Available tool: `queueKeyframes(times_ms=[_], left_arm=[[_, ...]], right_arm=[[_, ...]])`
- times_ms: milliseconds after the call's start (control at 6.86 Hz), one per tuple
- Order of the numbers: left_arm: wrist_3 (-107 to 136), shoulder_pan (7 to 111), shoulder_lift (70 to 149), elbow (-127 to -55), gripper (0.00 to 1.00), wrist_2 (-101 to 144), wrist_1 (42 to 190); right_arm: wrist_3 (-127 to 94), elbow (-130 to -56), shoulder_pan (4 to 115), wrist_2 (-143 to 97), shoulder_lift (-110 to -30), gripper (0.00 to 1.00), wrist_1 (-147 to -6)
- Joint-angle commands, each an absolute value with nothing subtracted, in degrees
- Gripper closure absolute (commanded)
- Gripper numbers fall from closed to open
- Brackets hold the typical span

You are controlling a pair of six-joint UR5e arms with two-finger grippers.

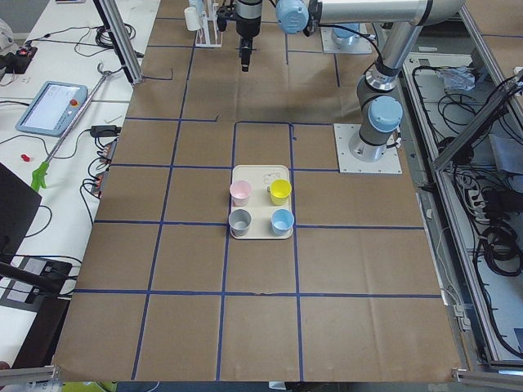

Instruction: Transfer IKEA cup to right arm and place on rack

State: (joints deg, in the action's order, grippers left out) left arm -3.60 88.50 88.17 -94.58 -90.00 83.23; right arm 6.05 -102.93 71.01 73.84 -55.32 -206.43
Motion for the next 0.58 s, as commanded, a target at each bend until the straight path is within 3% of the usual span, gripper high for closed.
queueKeyframes(times_ms=[0, 437], left_arm=[[-3.8, 88.5, 88.2, -94.6, 0.0, -90.0, 83.2], [-3.9, 88.5, 88.1, -94.6, 0.0, -90.1, 83.2]], right_arm=[[6.0, -101.5, 71.1, 73.7, -59.7, 0.0, -196.3], [6.6, -99.6, 72.3, 73.8, -69.4, 0.0, -171.0]])
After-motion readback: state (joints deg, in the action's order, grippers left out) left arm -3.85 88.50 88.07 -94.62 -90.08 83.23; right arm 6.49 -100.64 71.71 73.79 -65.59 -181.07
